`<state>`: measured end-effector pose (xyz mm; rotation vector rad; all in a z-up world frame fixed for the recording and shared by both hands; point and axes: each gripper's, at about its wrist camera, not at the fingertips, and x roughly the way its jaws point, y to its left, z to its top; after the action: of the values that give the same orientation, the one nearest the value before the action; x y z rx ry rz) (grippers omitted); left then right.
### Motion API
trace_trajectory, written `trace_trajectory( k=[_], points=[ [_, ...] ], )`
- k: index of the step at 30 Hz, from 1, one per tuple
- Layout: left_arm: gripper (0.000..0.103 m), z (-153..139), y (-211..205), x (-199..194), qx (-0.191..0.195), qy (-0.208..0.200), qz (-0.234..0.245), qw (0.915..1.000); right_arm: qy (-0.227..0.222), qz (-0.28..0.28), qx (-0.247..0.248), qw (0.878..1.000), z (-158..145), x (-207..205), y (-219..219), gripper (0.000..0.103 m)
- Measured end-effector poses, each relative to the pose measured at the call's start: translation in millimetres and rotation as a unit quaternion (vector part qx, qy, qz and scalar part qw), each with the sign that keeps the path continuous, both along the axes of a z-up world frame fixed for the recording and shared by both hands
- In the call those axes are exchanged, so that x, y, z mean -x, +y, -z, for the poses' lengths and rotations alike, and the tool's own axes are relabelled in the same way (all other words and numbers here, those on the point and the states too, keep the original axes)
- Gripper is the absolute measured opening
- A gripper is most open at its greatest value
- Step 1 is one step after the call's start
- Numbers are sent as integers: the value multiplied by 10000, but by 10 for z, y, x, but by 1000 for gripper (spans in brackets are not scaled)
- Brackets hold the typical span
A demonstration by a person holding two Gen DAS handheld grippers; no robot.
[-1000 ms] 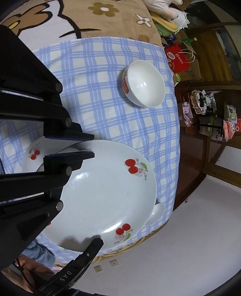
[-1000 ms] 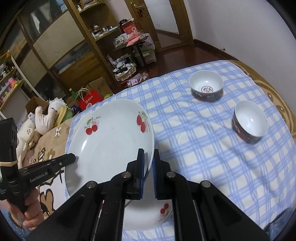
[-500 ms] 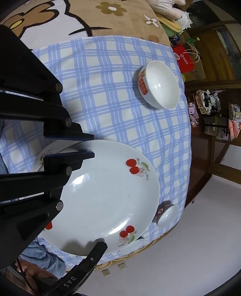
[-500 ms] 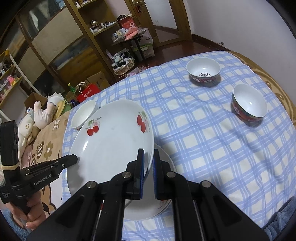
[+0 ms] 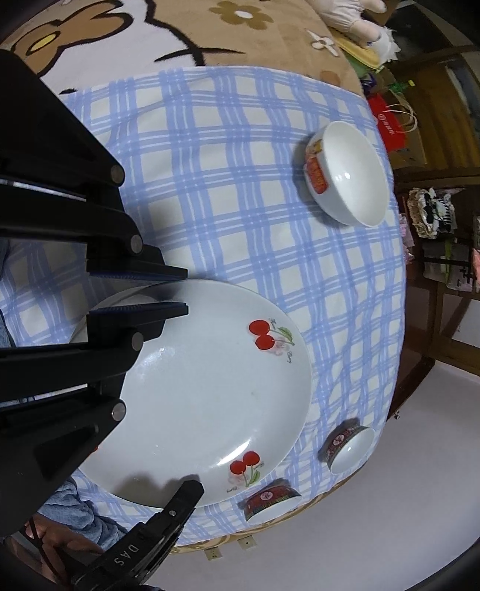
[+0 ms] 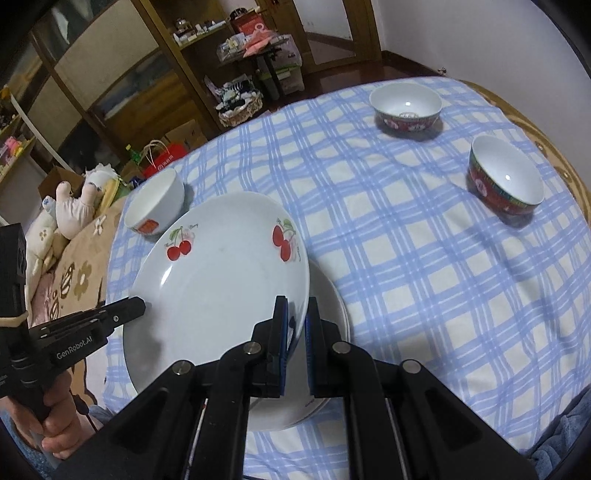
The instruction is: Organize plates and bowls
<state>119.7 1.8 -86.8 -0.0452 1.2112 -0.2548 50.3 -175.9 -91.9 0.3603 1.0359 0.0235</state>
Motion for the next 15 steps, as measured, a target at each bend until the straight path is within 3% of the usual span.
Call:
trace_trajectory(
  k=[9,12,15],
  points=[
    [11,248,36,21,56,152,-23,9999,310,-8,30,9995,256,-17,28,9],
    [11,381,58,41,248,271,-33,9993,379,-28,124,9992,317,-26,24,9],
    [11,461,-12,49,111,324,82,9994,467,8,79,9989,389,-33,-15,9]
  ],
)
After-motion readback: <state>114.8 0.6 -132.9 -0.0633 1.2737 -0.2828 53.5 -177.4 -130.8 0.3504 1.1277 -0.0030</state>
